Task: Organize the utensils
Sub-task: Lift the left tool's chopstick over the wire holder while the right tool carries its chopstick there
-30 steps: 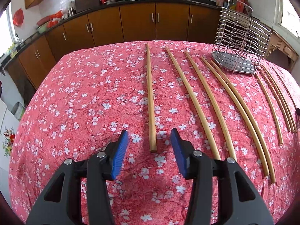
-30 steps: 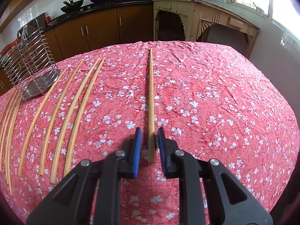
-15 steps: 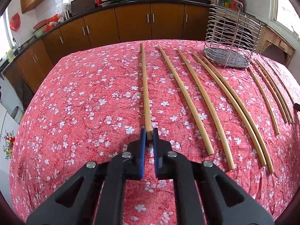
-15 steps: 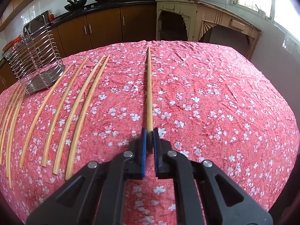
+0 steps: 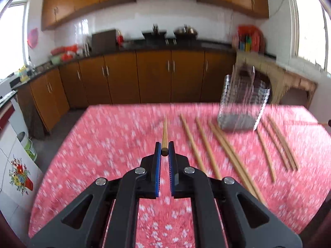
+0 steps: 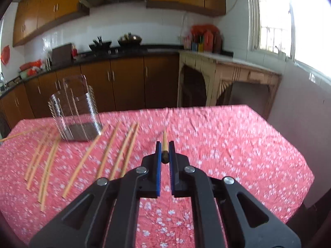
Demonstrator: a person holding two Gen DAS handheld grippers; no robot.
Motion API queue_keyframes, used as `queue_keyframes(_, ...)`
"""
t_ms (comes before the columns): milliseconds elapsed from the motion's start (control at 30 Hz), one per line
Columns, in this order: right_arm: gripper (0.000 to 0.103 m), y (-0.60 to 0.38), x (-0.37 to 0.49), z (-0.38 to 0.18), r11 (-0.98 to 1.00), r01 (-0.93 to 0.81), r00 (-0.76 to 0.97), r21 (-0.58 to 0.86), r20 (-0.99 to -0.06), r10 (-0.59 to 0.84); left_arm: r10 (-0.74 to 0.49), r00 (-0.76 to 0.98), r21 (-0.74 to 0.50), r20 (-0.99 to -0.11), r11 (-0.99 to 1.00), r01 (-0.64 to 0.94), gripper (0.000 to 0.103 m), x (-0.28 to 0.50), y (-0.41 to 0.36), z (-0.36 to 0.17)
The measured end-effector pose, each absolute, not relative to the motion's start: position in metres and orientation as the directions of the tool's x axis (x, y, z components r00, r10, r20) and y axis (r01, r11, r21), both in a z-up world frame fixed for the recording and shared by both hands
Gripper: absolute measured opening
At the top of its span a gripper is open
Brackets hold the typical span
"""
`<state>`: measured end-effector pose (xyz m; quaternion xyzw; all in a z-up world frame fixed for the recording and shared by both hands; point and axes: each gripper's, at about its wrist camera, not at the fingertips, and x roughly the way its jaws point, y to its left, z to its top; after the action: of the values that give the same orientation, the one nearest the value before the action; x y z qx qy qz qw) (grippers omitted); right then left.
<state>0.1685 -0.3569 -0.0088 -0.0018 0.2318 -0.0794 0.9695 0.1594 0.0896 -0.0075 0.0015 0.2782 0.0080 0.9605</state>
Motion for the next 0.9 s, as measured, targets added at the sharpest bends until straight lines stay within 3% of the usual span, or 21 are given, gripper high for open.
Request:
queue_keyframes(233, 0.008, -0.346, 0.180, 0.032, 0.991, 0.123, 0.922, -0.054, -0.363, -0.135, 0.043, 0.902, -0.025, -0.429, 0.998, -0.059, 0.007, 0.178, 0.098, 0.043)
queue_keyframes(900, 0.008, -0.333, 0.199, 0.124, 0.998, -0.001, 0.968, 0.060, -0.250, 0.016, 0.044, 0.946, -0.036, -0.321, 0.998, -0.058, 0.007, 0.188, 0.087, 0.099)
